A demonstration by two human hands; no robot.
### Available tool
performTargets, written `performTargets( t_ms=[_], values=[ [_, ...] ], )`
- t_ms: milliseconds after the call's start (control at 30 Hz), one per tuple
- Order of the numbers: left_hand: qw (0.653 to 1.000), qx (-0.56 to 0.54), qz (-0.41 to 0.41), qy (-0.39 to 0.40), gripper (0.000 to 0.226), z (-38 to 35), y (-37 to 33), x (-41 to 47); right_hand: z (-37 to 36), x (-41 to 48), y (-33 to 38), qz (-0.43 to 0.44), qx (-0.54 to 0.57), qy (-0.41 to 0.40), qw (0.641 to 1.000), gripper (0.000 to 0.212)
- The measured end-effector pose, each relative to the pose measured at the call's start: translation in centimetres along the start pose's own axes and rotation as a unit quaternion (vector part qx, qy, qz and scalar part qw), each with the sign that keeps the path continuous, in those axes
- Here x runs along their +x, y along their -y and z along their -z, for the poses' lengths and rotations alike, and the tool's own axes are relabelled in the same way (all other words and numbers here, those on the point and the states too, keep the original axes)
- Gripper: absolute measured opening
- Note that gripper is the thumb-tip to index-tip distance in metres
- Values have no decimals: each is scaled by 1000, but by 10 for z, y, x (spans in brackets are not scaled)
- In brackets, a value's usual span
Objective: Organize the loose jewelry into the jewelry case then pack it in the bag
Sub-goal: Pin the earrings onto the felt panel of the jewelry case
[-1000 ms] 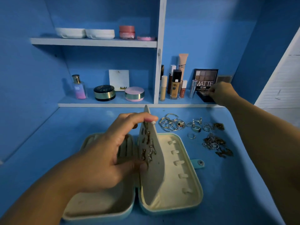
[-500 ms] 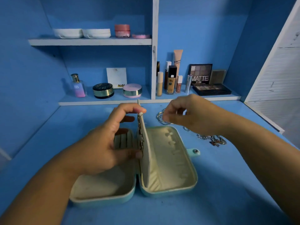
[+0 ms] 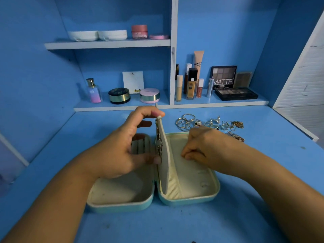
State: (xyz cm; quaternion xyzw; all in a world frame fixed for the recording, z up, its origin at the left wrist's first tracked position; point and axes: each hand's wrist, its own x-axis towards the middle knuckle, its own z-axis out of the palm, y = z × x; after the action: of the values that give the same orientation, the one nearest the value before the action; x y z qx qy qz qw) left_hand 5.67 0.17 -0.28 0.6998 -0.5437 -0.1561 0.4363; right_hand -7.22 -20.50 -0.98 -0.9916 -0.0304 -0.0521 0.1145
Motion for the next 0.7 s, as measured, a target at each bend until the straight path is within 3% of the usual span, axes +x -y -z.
performTargets(
  t_ms=[400, 700],
  values=[
    [1000, 1, 4, -7, 74, -1, 2, 1, -10, -2, 14, -56, -72, -46, 995, 22],
    [1000, -3, 2, -3, 75, -1, 1, 1, -20, 1, 18, -52, -142, -98, 984, 5]
  ],
)
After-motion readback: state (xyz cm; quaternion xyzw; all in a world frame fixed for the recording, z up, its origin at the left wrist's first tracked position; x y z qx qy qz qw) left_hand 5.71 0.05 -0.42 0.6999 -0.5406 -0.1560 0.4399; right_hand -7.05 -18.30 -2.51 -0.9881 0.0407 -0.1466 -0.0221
